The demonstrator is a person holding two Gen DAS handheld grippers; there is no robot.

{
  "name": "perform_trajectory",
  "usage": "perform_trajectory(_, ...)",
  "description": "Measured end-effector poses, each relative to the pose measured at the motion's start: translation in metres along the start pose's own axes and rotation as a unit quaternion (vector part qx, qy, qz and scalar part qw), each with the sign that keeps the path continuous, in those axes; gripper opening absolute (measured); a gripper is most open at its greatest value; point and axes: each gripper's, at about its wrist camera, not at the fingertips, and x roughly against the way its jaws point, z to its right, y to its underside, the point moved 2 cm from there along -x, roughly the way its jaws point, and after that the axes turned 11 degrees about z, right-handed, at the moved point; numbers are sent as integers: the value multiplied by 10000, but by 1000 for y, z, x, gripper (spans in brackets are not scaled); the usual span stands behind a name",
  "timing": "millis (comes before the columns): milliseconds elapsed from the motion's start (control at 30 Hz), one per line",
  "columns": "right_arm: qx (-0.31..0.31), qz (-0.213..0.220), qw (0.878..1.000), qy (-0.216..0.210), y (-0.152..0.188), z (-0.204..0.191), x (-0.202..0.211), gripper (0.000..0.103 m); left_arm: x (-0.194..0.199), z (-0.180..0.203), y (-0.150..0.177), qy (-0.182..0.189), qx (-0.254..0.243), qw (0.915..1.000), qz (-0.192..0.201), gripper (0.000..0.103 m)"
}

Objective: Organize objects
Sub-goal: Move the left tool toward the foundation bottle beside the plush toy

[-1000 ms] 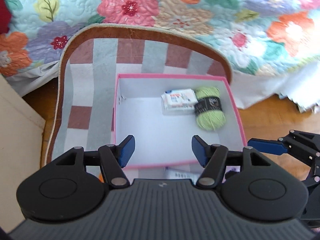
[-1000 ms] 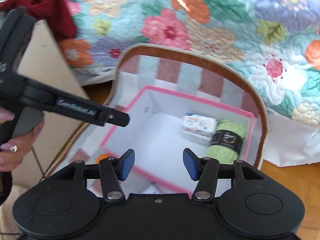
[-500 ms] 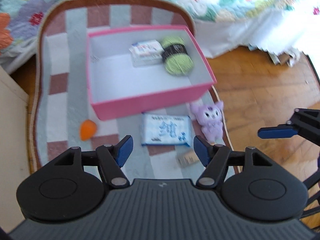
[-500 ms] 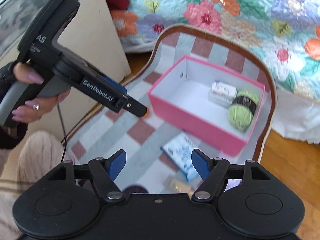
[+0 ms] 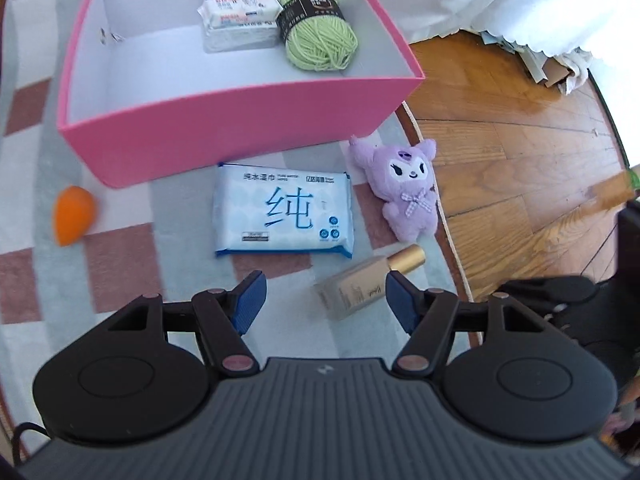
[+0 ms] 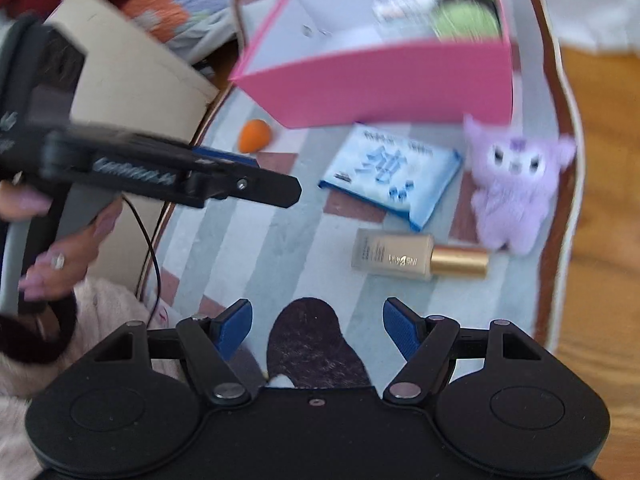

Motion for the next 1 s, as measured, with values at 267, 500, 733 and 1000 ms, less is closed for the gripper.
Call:
perform_trajectory(267, -328, -192, 9988, 296, 10, 23, -39, 77, -47, 7, 12, 345, 142, 9993, -74, 59)
perform_trajectory(500, -202, 223, 9985, 454, 22, 29, -45, 77, -73, 5, 29, 315, 325, 9990, -32, 52)
perform_trajectory(733, -48, 529, 9978, 393, 26, 33, -44, 78, -74, 8, 43, 597, 252, 9975, -271, 50)
perform_trajectory(1000, 566, 464, 9962, 462, 36, 18, -29, 78, -78, 1, 70, 1314, 1150, 9812, -817, 43)
